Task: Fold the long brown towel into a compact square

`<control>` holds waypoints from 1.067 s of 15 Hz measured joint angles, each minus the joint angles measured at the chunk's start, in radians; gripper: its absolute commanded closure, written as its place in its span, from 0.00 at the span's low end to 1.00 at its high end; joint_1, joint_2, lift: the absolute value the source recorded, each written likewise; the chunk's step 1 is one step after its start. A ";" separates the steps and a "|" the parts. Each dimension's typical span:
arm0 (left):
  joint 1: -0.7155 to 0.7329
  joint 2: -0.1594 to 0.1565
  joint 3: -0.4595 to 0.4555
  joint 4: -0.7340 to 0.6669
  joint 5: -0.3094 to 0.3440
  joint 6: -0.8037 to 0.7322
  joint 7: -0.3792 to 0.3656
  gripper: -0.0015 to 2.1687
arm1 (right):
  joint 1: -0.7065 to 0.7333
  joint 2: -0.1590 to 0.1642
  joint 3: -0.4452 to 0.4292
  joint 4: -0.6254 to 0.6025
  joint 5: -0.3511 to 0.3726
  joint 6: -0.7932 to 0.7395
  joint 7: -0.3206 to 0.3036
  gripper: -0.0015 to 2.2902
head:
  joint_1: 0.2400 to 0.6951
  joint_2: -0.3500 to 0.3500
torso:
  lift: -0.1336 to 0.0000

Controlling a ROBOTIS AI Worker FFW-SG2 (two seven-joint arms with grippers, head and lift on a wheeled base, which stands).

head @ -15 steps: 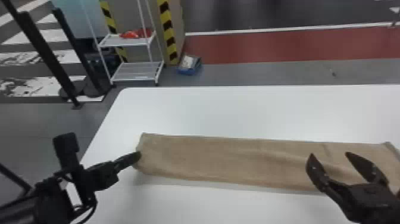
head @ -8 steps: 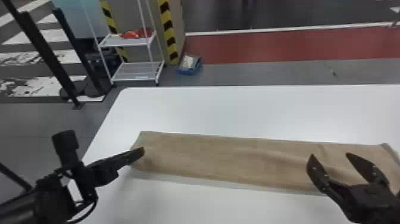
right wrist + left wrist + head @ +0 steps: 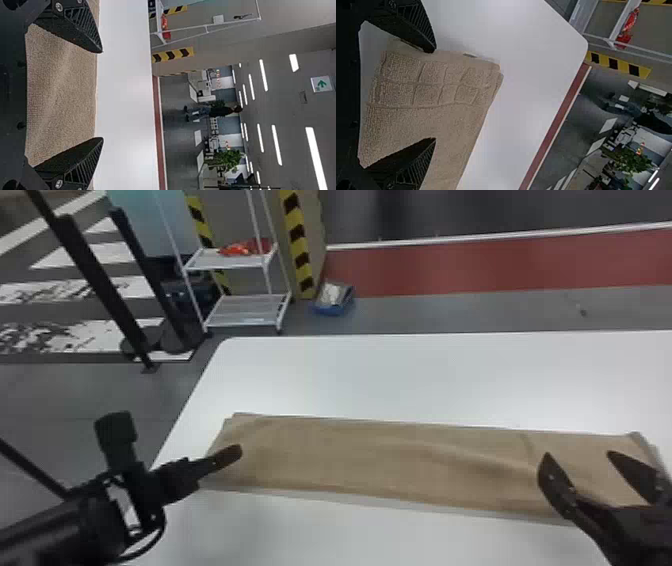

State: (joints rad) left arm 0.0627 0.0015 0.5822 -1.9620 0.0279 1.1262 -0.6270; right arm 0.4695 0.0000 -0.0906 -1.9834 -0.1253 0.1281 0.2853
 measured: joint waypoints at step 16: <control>0.171 -0.001 -0.183 -0.078 -0.516 -0.495 0.026 0.04 | -0.002 0.000 0.002 0.010 0.006 0.000 0.001 0.04 | 1.00 0.85 | 0.08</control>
State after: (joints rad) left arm 0.2335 0.0000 0.3988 -2.0402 -0.4876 0.6310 -0.6014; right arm 0.4679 0.0000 -0.0890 -1.9731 -0.1196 0.1282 0.2861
